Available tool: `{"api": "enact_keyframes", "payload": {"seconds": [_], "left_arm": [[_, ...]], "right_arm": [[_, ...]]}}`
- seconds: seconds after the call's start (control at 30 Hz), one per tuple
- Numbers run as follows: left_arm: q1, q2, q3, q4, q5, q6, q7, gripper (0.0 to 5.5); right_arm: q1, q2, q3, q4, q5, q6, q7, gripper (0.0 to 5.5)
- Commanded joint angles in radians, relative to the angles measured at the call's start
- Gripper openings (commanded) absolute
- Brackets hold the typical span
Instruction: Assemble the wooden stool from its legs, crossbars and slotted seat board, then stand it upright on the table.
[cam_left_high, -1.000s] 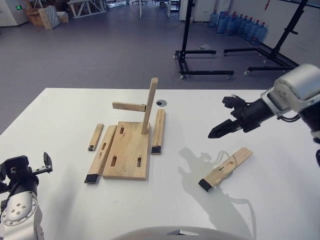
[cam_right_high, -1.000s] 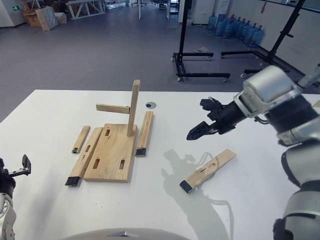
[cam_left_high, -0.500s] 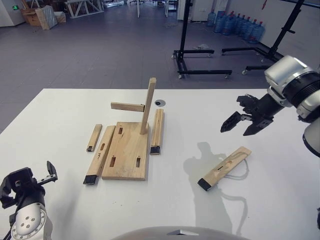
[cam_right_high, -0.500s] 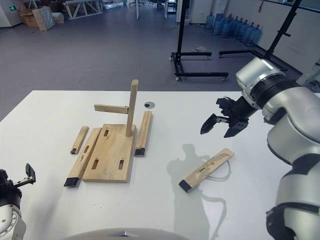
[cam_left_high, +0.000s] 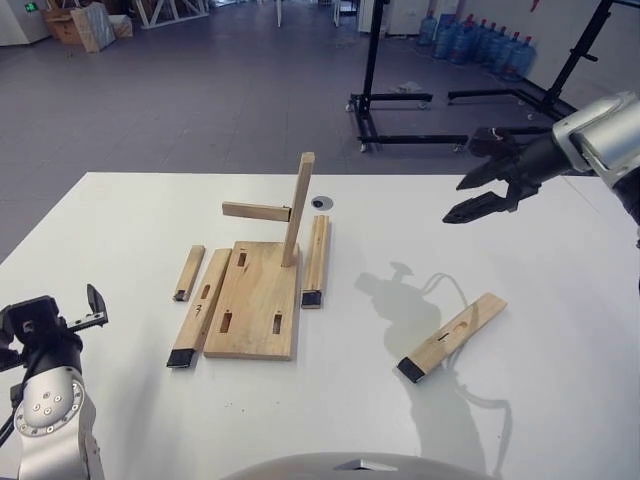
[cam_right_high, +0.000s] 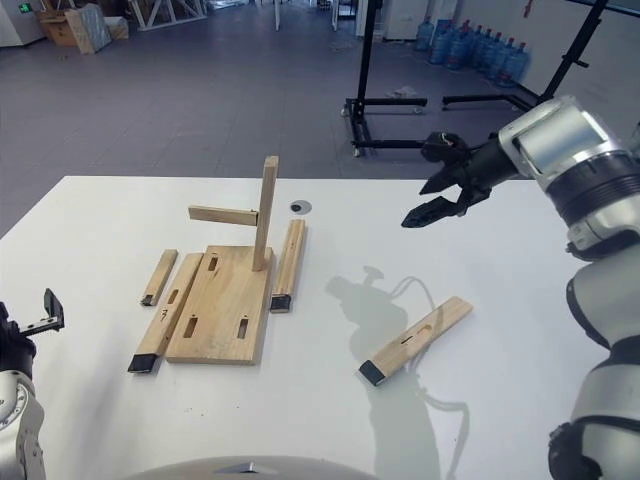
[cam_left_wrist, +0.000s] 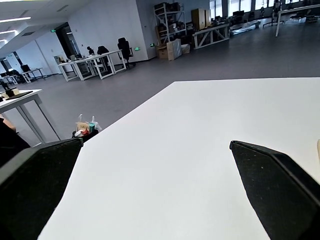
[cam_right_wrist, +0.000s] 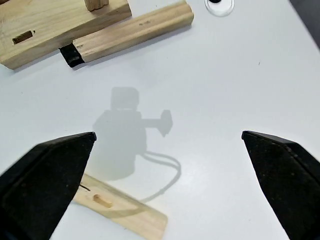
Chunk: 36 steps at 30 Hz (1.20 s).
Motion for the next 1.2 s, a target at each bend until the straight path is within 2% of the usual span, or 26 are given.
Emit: {"api": "enact_keyframes", "payload": {"seconds": [0.03,0.1,0.2,0.27,0.37,0.47,0.6,0.77,0.83,0.9,1.07,1.2], "left_arm": [[-0.158,0.163,-0.088,0.193,0.022,0.01,-0.115,5.4],[-0.164,0.168,-0.099,0.213,0.026,-0.003,-0.126,5.4],[-0.156,0.152,-0.128,0.213,0.034,-0.013,-0.125,5.4],[-0.147,0.147,-0.14,0.207,0.037,-0.016,-0.123,5.4],[-0.143,0.14,-0.147,0.191,0.04,-0.01,-0.12,5.4],[-0.148,0.129,-0.156,0.184,0.041,-0.007,-0.109,5.4],[-0.146,0.128,-0.166,0.18,0.038,-0.004,-0.114,5.4],[-0.167,0.151,-0.176,0.196,0.033,0.004,-0.137,5.4],[-0.181,0.159,-0.182,0.208,0.031,0.003,-0.143,5.4],[-0.196,0.162,-0.195,0.218,0.033,0.004,-0.148,5.4],[-0.247,0.174,-0.23,0.246,0.04,0.007,-0.162,5.4],[-0.271,0.191,-0.244,0.261,0.038,0.006,-0.176,5.4]], "right_arm": [[0.073,-0.093,-0.099,0.081,-0.148,-0.851,0.222,5.38],[0.012,-0.108,0.046,0.108,-0.177,-0.929,0.231,5.38],[-0.1,-0.126,0.356,0.113,-0.237,-1.095,0.231,5.38],[-0.151,-0.138,0.512,0.122,-0.255,-1.219,0.231,5.38],[-0.248,-0.156,0.754,0.084,-0.177,-1.323,0.231,5.38],[-0.305,-0.209,0.919,-0.117,0.028,-1.266,0.231,5.38],[-0.223,-0.265,0.845,-0.351,0.242,-1.054,0.231,5.38],[0.081,-0.301,0.575,-0.41,0.23,-0.859,0.23,5.38],[0.222,-0.305,0.451,-0.439,0.201,-0.774,0.183,5.38],[0.36,-0.288,0.329,-0.515,0.214,-0.687,0.055,5.38],[0.621,-0.213,0.085,-0.567,0.052,-0.695,-0.115,5.38],[0.667,-0.148,-0.048,-0.454,-0.153,-0.827,-0.062,5.38]]}}
